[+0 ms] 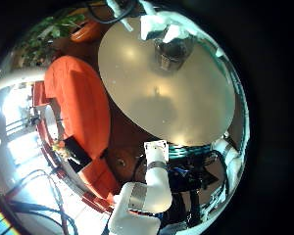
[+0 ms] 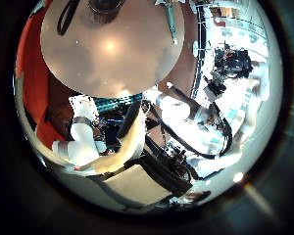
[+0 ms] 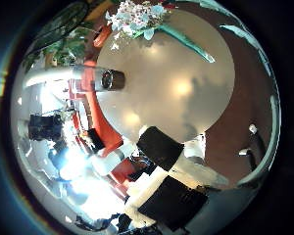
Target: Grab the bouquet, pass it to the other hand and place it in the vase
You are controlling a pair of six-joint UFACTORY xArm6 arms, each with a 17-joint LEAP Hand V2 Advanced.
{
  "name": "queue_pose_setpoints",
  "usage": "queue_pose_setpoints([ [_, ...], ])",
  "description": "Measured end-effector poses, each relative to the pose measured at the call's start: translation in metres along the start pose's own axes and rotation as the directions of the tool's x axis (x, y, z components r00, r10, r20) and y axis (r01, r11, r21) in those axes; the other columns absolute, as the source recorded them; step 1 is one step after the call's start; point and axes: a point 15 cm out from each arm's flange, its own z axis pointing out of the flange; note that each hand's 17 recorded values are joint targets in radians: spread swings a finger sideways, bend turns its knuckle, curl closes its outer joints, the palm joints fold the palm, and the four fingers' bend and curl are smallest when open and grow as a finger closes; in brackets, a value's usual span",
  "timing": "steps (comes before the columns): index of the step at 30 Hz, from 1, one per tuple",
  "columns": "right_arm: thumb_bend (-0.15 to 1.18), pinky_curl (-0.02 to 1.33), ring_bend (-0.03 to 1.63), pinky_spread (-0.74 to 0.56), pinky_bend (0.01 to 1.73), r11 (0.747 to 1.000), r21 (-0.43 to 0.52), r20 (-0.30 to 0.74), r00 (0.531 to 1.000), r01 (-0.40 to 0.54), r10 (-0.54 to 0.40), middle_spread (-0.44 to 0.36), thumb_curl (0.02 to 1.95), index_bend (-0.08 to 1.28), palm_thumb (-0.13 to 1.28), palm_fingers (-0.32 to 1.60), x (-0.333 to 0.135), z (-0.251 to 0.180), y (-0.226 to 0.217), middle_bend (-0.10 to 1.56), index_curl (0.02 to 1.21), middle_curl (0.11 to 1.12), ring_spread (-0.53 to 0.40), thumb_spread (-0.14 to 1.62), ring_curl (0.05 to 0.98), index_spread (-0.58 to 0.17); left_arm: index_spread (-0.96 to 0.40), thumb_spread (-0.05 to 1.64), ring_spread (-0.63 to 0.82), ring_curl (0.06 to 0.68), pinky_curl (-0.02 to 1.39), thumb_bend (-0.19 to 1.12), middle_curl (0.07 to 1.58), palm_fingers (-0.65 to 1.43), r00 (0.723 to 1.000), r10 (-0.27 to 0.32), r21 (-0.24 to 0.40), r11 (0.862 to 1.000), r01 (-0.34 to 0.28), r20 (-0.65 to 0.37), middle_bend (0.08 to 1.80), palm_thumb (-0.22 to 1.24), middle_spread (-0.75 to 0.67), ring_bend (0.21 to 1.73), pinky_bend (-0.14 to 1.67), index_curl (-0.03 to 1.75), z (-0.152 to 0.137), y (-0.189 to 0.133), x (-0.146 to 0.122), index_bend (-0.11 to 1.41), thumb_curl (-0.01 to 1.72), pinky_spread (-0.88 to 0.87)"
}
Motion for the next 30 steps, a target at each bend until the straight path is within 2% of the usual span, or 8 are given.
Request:
queue_pose_setpoints([
  [10, -0.02, 0.18, 0.9, 0.32, 0.64, 0.999, -0.041, 0.007, 1.0, 0.001, -0.001, -0.039, 0.29, 0.16, 0.3, 0.39, 0.019, 0.006, -0.015, 0.42, 0.28, 0.4, -0.052, 1.18, 0.248, -0.32, -0.05, 1.15, 0.47, 0.163, 0.31, -0.02, 0.31, 0.27, 0.998, -0.004, 0.002, 1.0, 0.004, -0.058, 0.18, 0.29, 0.26, 0.46, 0.19, 0.43, 0.0, -0.003, 0.008, 0.21, 0.29, 0.47],
  [18, -0.02, 0.16, 0.91, 0.31, 0.65, 0.998, -0.069, 0.015, 1.0, -0.002, 0.003, -0.037, 0.28, 0.17, 0.3, 0.39, 0.022, 0.015, -0.024, 0.44, 0.29, 0.41, -0.057, 1.19, 0.243, -0.305, -0.05, 1.15, 0.47, 0.165, 0.31, -0.02, 0.31, 0.27, 0.999, 0.034, -0.011, 0.999, -0.034, -0.014, 0.18, 0.29, 0.26, 0.46, 0.19, 0.44, 0.003, 0.001, 0.013, 0.2, 0.29, 0.47],
  [22, -0.02, 0.16, 0.96, 0.22, 0.72, 0.998, -0.067, 0.016, 1.0, -0.009, 0.01, -0.044, 0.28, 0.18, 0.29, 0.49, 0.029, 0.021, -0.044, 0.42, 0.3, 0.4, -0.105, 1.19, 0.246, -0.308, -0.05, 1.16, 0.48, 0.166, 0.31, -0.02, 0.31, 0.27, 0.998, 0.05, -0.021, 0.999, -0.049, 0.029, 0.18, 0.29, 0.27, 0.45, 0.19, 0.44, 0.009, 0.002, 0.012, 0.2, 0.29, 0.47],
  [25, -0.03, 0.15, 0.99, 0.14, 0.74, 0.997, -0.082, 0.028, 0.999, -0.017, 0.019, -0.058, 0.28, 0.17, 0.27, 0.54, 0.034, 0.029, -0.066, 0.47, 0.3, 0.41, -0.14, 1.17, 0.257, -0.296, -0.05, 1.16, 0.47, 0.167, 0.31, -0.02, 0.31, 0.27, 0.995, 0.066, -0.04, 0.997, -0.063, 0.081, 0.18, 0.29, 0.27, 0.45, 0.19, 0.45, 0.018, 0.003, 0.008, 0.2, 0.29, 0.47],
  [30, -0.02, 0.14, 1.03, 0.02, 0.81, 0.991, -0.126, 0.056, 0.997, -0.036, 0.043, -0.083, 0.29, 0.17, 0.28, 0.58, 0.038, 0.043, -0.097, 0.51, 0.3, 0.43, -0.186, 1.14, 0.278, -0.281, -0.05, 1.15, 0.47, 0.169, 0.31, -0.02, 0.31, 0.27, 0.99, 0.111, -0.028, 0.994, -0.109, 0.083, 0.18, 0.28, 0.26, 0.45, 0.19, 0.44, 0.023, -0.003, 0.012, 0.19, 0.29, 0.47],
])
